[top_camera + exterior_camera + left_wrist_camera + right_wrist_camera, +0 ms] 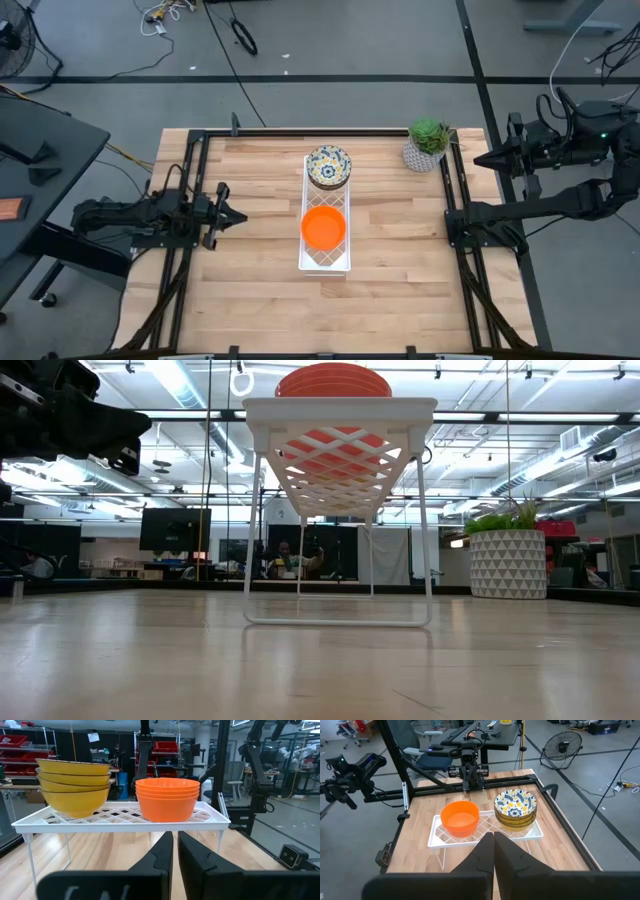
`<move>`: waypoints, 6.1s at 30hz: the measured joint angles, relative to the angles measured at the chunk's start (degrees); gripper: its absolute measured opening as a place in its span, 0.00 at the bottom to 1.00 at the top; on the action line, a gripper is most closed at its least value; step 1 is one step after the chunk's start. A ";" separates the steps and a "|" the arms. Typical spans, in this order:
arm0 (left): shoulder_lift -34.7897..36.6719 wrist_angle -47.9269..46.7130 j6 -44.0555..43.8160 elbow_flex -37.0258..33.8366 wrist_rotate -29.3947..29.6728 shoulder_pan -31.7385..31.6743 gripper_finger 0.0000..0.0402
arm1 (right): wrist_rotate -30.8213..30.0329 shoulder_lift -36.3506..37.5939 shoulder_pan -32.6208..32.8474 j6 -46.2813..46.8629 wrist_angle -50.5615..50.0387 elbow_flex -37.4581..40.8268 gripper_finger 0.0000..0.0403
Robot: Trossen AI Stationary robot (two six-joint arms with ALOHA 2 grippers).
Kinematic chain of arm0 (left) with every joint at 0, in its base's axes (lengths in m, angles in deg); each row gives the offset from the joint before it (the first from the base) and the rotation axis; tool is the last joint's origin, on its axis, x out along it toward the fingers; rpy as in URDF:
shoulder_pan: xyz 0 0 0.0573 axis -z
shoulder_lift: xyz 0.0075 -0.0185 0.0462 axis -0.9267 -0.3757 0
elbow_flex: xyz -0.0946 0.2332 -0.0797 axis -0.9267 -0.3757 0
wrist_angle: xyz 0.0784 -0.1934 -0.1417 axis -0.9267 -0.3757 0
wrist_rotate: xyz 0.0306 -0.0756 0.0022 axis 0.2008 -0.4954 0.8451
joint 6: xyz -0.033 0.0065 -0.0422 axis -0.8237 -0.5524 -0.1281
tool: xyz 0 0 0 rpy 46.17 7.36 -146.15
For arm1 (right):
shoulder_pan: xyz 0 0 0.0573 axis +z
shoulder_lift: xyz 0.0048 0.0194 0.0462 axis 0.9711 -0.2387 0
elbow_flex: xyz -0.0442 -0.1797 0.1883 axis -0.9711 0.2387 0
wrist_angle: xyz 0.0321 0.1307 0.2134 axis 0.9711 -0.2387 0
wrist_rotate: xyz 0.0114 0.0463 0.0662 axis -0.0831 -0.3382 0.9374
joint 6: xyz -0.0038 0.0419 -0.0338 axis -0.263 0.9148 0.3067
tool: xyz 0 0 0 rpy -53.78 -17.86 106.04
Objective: Pick & Place Mini bowls
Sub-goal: Return to Home Position
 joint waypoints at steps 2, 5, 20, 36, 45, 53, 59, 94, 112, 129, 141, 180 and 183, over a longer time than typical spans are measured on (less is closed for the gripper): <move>0.00 0.02 -0.01 0.00 0.00 0.00 0.08 | 0.01 0.00 0.00 0.00 0.01 0.01 0.03; 0.00 0.03 -0.01 0.00 0.00 0.00 0.08 | 0.02 0.00 0.00 0.00 0.02 0.00 0.03; 0.00 0.04 0.00 0.00 0.00 0.02 0.08 | 0.02 0.00 0.00 0.00 0.01 0.00 0.03; 0.00 0.02 0.00 0.00 0.00 0.01 0.08 | 0.02 0.00 0.00 0.00 0.02 0.01 0.03; 0.00 0.02 -0.01 0.00 0.00 0.01 0.08 | 0.02 0.00 0.00 0.97 1.73 0.02 0.03; 0.00 0.02 -0.01 0.00 -0.01 0.01 0.08 | 0.13 -0.26 0.00 1.38 14.98 0.04 0.03; 0.00 0.00 0.01 0.00 0.00 0.00 0.08 | 3.22 0.32 0.00 -1.50 28.93 3.35 0.03; 0.02 0.00 0.01 0.00 0.00 0.02 0.08 | 18.15 23.13 0.02 0.16 110.95 60.54 0.03; 0.02 0.00 -0.01 0.00 -0.02 0.02 0.08 | 0.42 26.29 3.12 1.14 102.06 64.46 0.03; 0.02 0.02 0.01 0.00 -0.01 0.02 0.08 | -0.63 35.57 3.15 2.02 117.47 79.85 0.03; 0.01 0.02 0.01 0.00 -0.02 0.01 0.08 | -0.63 42.43 3.19 3.51 121.24 86.98 0.03; 0.02 0.02 0.01 0.00 -0.02 0.00 0.08 | -3.58 44.78 6.54 1.54 116.41 97.89 0.03; 0.00 0.02 -0.01 0.00 -0.02 0.02 0.08 | -3.58 44.78 6.54 1.06 111.58 97.88 0.03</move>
